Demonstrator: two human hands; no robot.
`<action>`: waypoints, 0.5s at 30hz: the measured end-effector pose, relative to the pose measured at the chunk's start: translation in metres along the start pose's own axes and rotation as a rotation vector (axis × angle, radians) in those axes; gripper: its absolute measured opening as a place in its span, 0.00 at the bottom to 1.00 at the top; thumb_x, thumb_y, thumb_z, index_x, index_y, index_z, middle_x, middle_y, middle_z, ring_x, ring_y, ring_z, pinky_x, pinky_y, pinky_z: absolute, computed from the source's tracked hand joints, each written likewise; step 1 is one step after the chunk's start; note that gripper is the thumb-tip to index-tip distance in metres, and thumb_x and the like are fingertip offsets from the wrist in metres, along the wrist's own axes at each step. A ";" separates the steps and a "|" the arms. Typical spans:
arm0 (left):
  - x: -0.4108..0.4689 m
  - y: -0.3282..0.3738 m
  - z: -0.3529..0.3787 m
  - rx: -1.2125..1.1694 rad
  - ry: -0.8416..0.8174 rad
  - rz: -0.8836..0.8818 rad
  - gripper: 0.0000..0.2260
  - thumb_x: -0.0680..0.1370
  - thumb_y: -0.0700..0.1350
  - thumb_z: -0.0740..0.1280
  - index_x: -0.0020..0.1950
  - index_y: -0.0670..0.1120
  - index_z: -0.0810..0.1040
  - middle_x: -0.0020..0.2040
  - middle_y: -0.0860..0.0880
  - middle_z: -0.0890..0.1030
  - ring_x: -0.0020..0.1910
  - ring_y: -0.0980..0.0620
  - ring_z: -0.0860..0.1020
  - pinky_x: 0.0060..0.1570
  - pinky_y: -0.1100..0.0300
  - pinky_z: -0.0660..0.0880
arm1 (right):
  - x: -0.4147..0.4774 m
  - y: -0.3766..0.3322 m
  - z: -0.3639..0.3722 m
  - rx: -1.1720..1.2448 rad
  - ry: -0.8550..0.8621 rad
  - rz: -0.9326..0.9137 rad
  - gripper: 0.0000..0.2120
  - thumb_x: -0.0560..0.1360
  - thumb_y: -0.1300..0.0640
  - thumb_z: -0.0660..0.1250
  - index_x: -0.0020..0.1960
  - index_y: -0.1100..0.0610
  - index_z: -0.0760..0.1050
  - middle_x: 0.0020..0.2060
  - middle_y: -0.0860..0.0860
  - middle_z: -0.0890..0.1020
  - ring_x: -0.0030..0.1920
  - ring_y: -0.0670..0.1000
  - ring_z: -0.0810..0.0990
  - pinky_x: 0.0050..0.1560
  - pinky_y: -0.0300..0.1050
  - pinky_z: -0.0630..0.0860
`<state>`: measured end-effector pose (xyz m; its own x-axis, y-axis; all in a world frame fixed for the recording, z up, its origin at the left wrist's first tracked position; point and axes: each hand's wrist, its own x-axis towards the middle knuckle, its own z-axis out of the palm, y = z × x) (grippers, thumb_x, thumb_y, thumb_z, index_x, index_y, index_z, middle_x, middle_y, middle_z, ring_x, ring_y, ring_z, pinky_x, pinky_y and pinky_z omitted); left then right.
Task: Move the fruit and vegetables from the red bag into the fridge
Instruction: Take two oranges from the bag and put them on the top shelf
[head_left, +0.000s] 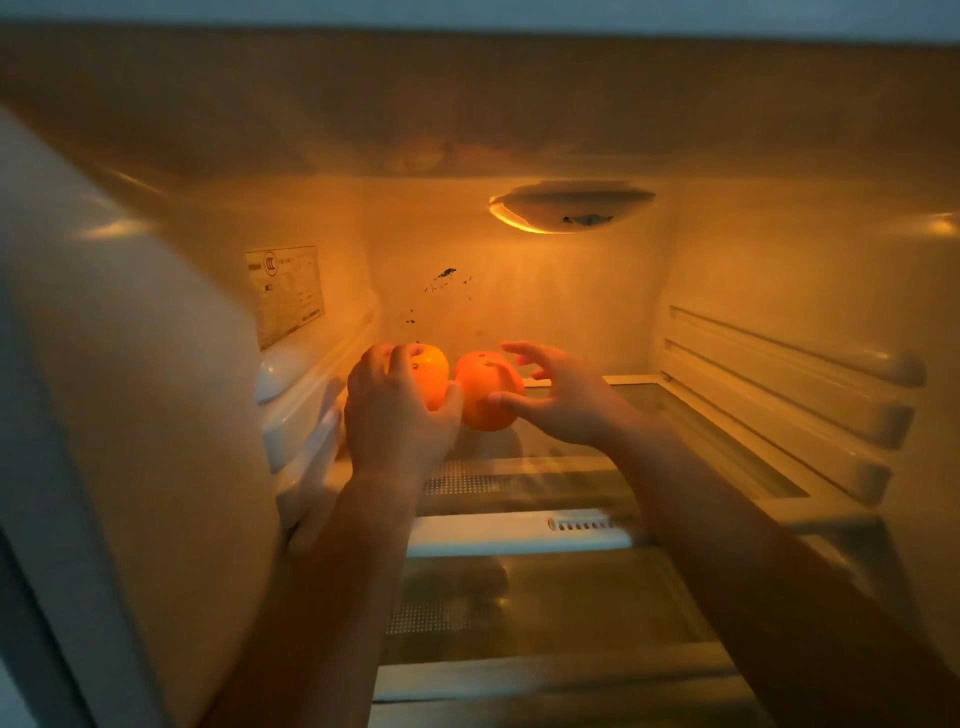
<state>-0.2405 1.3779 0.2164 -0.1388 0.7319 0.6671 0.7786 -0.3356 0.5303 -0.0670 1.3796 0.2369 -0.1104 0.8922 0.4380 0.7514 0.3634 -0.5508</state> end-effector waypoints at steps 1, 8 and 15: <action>-0.002 0.002 -0.001 0.029 0.004 0.022 0.25 0.72 0.55 0.67 0.65 0.46 0.69 0.66 0.45 0.68 0.65 0.44 0.66 0.60 0.48 0.69 | -0.004 -0.002 -0.002 -0.056 -0.007 0.001 0.32 0.71 0.44 0.70 0.71 0.47 0.62 0.68 0.50 0.71 0.64 0.52 0.71 0.56 0.45 0.69; -0.025 0.030 -0.028 -0.007 -0.117 0.180 0.24 0.72 0.59 0.65 0.65 0.51 0.69 0.66 0.48 0.69 0.65 0.46 0.66 0.63 0.48 0.67 | -0.072 -0.016 -0.014 -0.285 0.040 0.000 0.28 0.74 0.41 0.63 0.71 0.48 0.63 0.68 0.47 0.71 0.66 0.47 0.68 0.61 0.40 0.63; -0.084 0.030 -0.066 -0.112 -0.317 0.437 0.21 0.70 0.58 0.66 0.59 0.49 0.74 0.59 0.49 0.74 0.60 0.49 0.71 0.58 0.58 0.64 | -0.155 -0.042 -0.027 -0.362 0.222 -0.038 0.25 0.73 0.44 0.66 0.66 0.55 0.71 0.62 0.52 0.76 0.62 0.51 0.73 0.61 0.37 0.63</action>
<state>-0.2461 1.2673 0.2110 0.3873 0.6474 0.6564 0.6499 -0.6967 0.3037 -0.0640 1.2190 0.2118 -0.0297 0.7860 0.6175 0.9336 0.2424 -0.2637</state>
